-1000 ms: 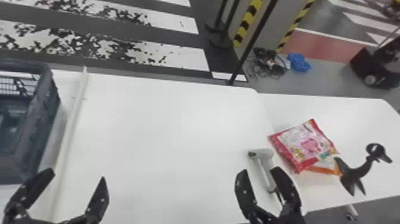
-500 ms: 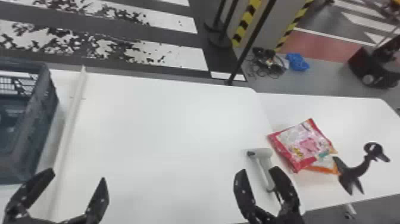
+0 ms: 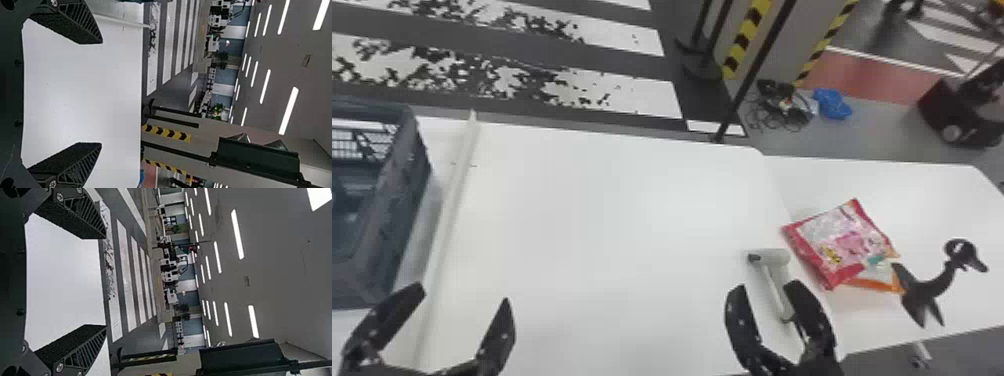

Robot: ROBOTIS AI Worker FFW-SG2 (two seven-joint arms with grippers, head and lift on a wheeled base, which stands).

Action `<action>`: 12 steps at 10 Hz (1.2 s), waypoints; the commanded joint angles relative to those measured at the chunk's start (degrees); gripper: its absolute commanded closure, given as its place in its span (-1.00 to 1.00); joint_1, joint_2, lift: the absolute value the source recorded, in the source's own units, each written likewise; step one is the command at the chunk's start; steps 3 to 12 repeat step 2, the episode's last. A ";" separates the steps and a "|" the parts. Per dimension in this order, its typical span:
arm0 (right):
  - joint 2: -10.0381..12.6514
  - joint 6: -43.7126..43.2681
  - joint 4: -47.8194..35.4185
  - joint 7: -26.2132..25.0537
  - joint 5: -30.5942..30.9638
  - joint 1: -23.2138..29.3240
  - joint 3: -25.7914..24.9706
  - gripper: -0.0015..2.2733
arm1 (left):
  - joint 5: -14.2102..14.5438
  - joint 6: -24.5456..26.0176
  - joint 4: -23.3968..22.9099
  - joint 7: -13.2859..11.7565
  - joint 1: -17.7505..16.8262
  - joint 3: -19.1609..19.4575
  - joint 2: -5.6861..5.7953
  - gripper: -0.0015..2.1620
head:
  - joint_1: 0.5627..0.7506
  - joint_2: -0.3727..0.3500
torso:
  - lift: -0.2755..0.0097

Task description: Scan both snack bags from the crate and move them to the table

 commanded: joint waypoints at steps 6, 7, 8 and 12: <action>-0.01 -0.77 0.32 0.00 -0.09 0.00 0.00 -0.89 | -0.05 0.00 0.17 0.00 0.05 0.00 -0.02 -0.94 | 0.41 -0.91 | 0.32; -0.01 -0.77 0.32 0.00 -0.09 0.00 0.00 -0.89 | -0.05 0.00 0.17 0.00 0.05 0.00 -0.02 -0.94 | 0.41 -0.91 | 0.32; -0.01 -0.77 0.32 0.00 -0.09 0.00 0.00 -0.89 | -0.05 0.00 0.17 0.00 0.05 0.00 -0.02 -0.94 | 0.41 -0.91 | 0.32; -0.01 -0.77 0.32 0.00 -0.09 0.00 0.00 -0.89 | -0.05 0.00 0.17 0.00 0.05 0.00 -0.02 -0.94 | 0.41 -0.91 | 0.32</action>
